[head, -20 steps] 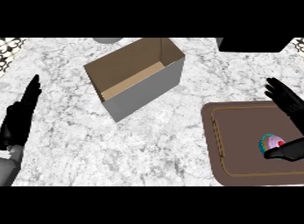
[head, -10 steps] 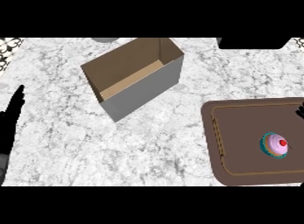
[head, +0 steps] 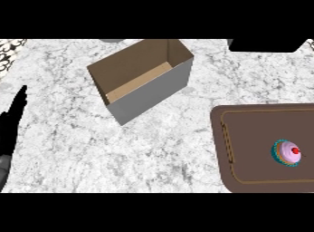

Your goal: Pick the cupcake from the tray and place it in the cardboard box

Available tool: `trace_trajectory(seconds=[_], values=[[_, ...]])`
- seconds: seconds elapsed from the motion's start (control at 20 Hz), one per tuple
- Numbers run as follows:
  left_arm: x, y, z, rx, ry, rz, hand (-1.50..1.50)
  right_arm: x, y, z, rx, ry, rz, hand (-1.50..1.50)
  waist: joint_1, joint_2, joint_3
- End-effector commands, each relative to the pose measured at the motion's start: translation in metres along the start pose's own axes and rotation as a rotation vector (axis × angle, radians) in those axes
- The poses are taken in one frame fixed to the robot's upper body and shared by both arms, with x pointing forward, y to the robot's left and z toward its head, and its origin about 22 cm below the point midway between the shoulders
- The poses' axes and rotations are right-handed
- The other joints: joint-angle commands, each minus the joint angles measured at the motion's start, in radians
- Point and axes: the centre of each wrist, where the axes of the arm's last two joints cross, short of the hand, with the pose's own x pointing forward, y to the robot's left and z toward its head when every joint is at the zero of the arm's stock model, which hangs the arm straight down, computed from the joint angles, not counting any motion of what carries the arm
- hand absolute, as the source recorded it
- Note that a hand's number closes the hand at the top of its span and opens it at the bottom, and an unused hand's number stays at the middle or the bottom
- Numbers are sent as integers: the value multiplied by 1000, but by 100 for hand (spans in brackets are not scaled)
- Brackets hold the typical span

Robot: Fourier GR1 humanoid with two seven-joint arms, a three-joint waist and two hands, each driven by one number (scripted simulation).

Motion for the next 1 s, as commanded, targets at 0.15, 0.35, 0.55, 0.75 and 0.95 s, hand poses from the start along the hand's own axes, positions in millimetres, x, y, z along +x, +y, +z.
trace_trajectory(seconds=[0.15,0.35,0.55,0.75,0.95], values=[[-1,-10,3,-12,2,4,0,12,-12,-42,297,42,189,-150,11,-3,-2],[-5,-1,5,-8,7,2,0,23,-5,-63,418,86,253,-150,-1,-8,-3],[-8,10,1,24,3,-20,0,9,5,-60,468,102,219,-150,-14,-7,-2],[-13,14,-2,9,11,5,0,19,23,-81,500,121,290,-150,-21,-8,-3],[2,24,-11,32,18,-4,0,22,36,-91,513,117,303,-150,-24,-8,-3]])
